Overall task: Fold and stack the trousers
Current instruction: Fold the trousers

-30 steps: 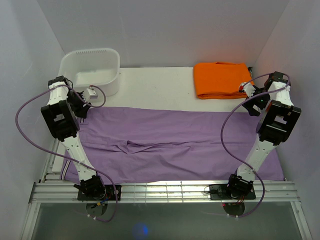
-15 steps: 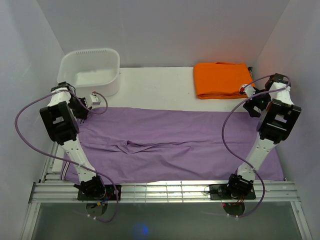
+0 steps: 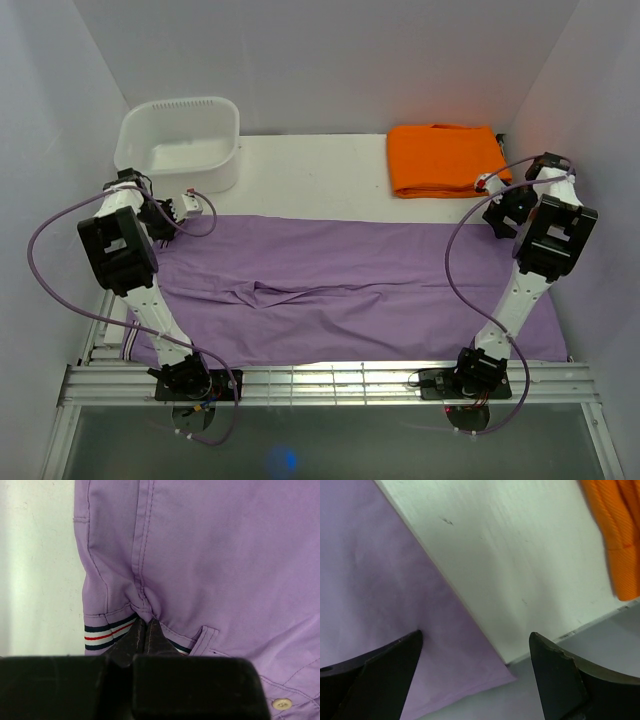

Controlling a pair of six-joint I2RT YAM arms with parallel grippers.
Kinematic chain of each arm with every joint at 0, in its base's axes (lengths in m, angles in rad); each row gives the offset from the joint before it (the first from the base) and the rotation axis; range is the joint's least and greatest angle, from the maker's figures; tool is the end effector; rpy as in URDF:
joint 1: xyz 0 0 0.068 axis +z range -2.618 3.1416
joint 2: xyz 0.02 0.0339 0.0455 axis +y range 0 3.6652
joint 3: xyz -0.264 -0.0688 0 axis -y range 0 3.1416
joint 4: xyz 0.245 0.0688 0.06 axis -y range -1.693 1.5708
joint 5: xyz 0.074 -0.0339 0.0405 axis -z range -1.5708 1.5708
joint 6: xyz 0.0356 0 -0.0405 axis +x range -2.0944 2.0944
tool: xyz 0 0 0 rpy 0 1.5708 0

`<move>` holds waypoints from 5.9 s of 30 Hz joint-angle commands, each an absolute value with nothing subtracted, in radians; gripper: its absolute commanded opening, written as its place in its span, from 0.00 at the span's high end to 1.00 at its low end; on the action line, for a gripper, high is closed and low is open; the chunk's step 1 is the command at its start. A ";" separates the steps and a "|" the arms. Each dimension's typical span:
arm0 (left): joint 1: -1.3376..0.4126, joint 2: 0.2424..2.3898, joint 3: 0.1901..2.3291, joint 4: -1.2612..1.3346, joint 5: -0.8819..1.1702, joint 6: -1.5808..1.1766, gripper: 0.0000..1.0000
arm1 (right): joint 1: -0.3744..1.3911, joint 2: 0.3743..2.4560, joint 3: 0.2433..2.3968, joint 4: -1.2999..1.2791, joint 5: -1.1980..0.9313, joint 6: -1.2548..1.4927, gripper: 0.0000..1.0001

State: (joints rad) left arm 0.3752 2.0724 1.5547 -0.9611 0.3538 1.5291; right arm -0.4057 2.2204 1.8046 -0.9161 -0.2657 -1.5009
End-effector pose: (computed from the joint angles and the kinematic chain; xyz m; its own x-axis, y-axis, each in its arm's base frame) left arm 0.3761 0.1349 0.1689 -0.3525 0.8685 -0.3485 0.9126 0.4015 0.0774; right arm 0.4205 -0.1705 0.1744 -0.3853 -0.8821 -0.2710 -0.8679 0.4461 -0.2182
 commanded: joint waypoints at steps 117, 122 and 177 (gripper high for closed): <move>0.644 2.005 1.627 -1.067 0.429 1.005 1.00 | -0.563 1.628 1.146 -0.957 -0.193 -1.747 0.92; 0.667 1.908 1.684 -1.108 0.491 1.084 1.00 | -0.597 1.574 1.255 -1.043 -0.256 -1.785 0.92; 0.534 1.549 1.229 -1.353 0.689 1.465 0.34 | 0.198 1.355 1.056 -1.008 -0.561 -1.204 0.23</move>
